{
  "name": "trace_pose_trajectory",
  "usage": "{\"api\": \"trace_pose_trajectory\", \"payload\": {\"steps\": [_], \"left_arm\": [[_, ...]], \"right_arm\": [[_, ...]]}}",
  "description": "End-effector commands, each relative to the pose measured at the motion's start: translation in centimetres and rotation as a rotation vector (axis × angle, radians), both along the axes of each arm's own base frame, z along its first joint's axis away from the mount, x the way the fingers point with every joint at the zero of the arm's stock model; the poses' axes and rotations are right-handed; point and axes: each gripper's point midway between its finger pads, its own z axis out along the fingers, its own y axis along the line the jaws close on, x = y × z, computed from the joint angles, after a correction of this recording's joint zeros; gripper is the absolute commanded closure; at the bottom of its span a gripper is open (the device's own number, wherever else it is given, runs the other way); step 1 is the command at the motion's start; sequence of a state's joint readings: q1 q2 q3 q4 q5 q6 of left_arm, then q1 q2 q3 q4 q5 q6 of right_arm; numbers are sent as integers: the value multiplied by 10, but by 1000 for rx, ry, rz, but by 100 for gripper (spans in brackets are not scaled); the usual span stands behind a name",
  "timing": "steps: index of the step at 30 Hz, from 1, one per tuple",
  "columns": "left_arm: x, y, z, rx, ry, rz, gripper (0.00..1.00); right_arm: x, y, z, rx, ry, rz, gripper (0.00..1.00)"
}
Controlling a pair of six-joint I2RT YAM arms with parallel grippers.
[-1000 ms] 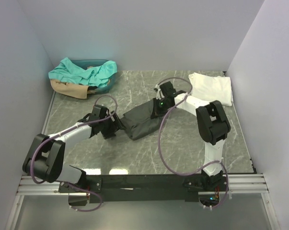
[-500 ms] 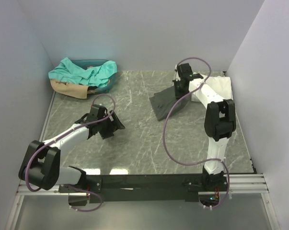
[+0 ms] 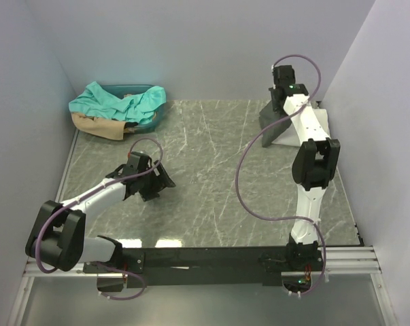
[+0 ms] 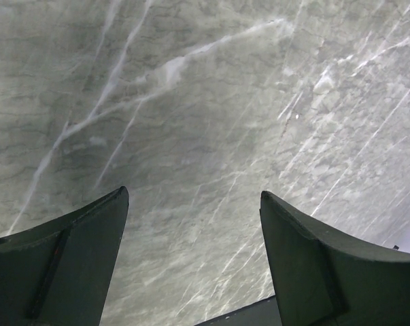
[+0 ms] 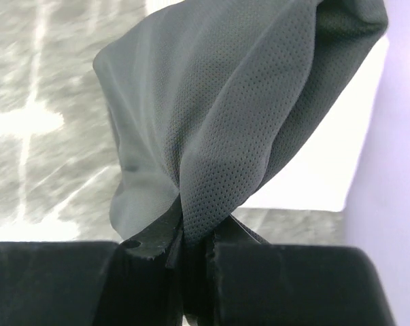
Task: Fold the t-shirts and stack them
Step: Neatly place the folded tshirt to the corner
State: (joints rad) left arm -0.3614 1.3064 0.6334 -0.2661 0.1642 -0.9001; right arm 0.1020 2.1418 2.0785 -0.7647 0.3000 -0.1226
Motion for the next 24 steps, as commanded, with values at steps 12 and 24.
{"api": "trace_pose_trajectory", "payload": {"steps": [12,24], "left_arm": [[-9,7,-8,18,20,27,16],[-10,13,6,41,-5,34,16]], "right_arm": [[16,-70,42,5,-106,-89,100],[27,-124,-4,24,-91,-232,95]]}}
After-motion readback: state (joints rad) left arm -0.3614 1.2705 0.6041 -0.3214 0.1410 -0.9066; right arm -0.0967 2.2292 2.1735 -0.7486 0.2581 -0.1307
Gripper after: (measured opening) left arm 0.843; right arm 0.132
